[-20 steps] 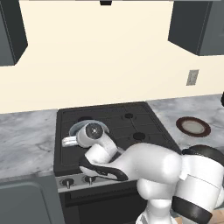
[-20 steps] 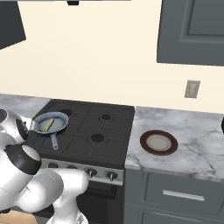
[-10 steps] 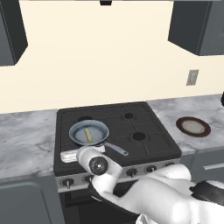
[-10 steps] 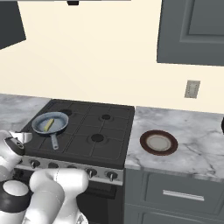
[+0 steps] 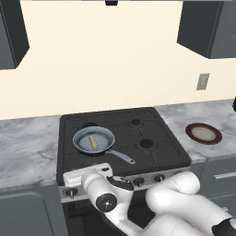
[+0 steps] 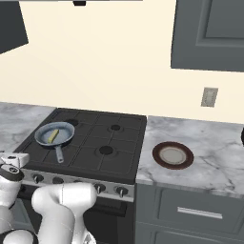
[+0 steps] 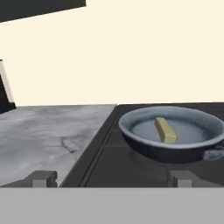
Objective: Pick up the butter stick and place it in the pan. Then turn on the burner for the pan.
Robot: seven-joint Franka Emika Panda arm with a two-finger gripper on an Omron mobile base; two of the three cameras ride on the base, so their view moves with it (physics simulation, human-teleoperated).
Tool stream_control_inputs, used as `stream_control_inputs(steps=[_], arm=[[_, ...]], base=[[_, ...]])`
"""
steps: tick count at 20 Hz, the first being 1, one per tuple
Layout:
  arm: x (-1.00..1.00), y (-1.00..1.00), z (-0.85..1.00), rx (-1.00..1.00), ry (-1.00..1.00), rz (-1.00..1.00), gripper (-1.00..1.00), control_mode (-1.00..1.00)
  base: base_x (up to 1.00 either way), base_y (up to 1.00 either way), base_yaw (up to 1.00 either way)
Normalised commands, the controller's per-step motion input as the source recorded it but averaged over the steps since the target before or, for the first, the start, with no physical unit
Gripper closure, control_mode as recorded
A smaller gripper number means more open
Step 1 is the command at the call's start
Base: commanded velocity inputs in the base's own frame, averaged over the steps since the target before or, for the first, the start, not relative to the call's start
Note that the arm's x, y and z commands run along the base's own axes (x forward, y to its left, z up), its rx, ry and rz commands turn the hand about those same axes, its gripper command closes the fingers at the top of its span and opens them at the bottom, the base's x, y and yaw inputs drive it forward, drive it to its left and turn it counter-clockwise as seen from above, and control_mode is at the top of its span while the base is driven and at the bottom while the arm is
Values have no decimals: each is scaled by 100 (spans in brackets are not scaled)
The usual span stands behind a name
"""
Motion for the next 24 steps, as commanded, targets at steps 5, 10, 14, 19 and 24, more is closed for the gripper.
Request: stream_control_inputs(steps=[5,10,14,19,24], arm=[[-16,0,-10,0,-9,-5,-100,-100],[-11,0,-24,3,-7,-7,-100,-100],[-1,0,-26,3,-10,-4,-100,-100],[0,0,-25,2,-7,-2,-100,-100],[0,2,-16,7,-3,-8,-100,-100]], base=[[0,0,0],[0,0,0],[0,0,0],[0,0,0],[0,0,0]])
